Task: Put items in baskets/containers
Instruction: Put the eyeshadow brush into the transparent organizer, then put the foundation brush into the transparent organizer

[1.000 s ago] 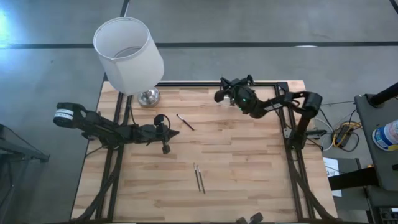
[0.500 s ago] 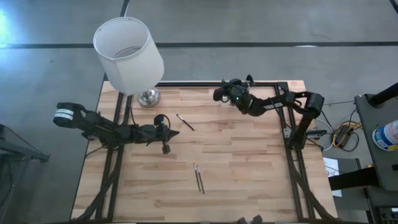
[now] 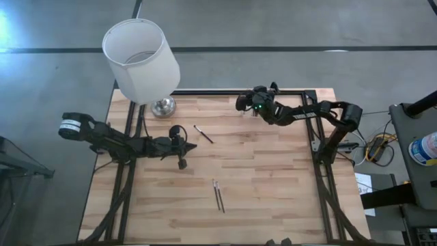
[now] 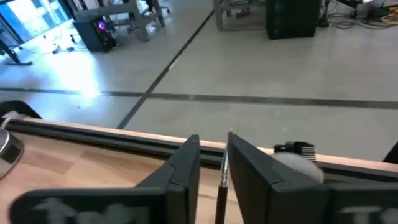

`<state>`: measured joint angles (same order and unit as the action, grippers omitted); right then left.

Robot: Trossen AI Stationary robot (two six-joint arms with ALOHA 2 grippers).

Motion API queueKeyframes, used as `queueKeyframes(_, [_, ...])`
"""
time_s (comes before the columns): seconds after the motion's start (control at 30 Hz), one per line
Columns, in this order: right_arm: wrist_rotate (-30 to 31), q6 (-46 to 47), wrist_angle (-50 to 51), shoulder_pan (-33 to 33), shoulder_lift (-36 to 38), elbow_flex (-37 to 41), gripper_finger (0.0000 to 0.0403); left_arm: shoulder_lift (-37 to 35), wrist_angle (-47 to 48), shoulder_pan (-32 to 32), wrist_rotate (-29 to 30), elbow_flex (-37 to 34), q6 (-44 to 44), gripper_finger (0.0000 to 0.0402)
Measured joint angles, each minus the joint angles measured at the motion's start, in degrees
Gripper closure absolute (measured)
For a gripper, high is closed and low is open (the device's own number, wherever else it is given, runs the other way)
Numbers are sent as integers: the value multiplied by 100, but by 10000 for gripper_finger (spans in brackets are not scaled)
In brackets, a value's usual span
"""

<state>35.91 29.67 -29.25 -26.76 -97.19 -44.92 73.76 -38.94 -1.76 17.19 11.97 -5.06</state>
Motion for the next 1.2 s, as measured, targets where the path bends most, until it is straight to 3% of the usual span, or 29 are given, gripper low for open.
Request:
queueKeyframes(0.13, [-230, -152, 383, 0, 164, -19, 294, 0, 0, 0, 1, 0, -105, 402])
queueKeyframes(0.23, [-482, -500, 655, 37, 411, -45, 296, 0, 0, 0, 0, 0, -111, 402])
queueKeyframes(0.43, [-1149, -1377, 1297, 706, 1031, -46, 363, 0, -3, 0, 151, 0, -232, 402])
queueKeyframes(0.6, [-1050, -1268, 2034, 1943, 1244, -40, 391, 0, -5, 0, 241, -4, -431, 402])
queueKeyframes(0.73, [-1057, -525, 2134, 2973, 969, -37, 392, 0, -4, 0, 239, -31, -539, 402])
queueKeyframes(0.87, [-1225, 427, 2252, 3603, 496, -269, 392, 2, -4, 0, 240, -64, -542, 402])
queueKeyframes(1.03, [-1777, 1376, 3229, 3839, -233, -1272, 381, 2, -2, 0, 240, -76, -581, 402])
queueKeyframes(1.2, [-2293, 1839, 4638, 3961, -1162, -2624, 344, 2, -2, 0, 242, -105, -626, 402])
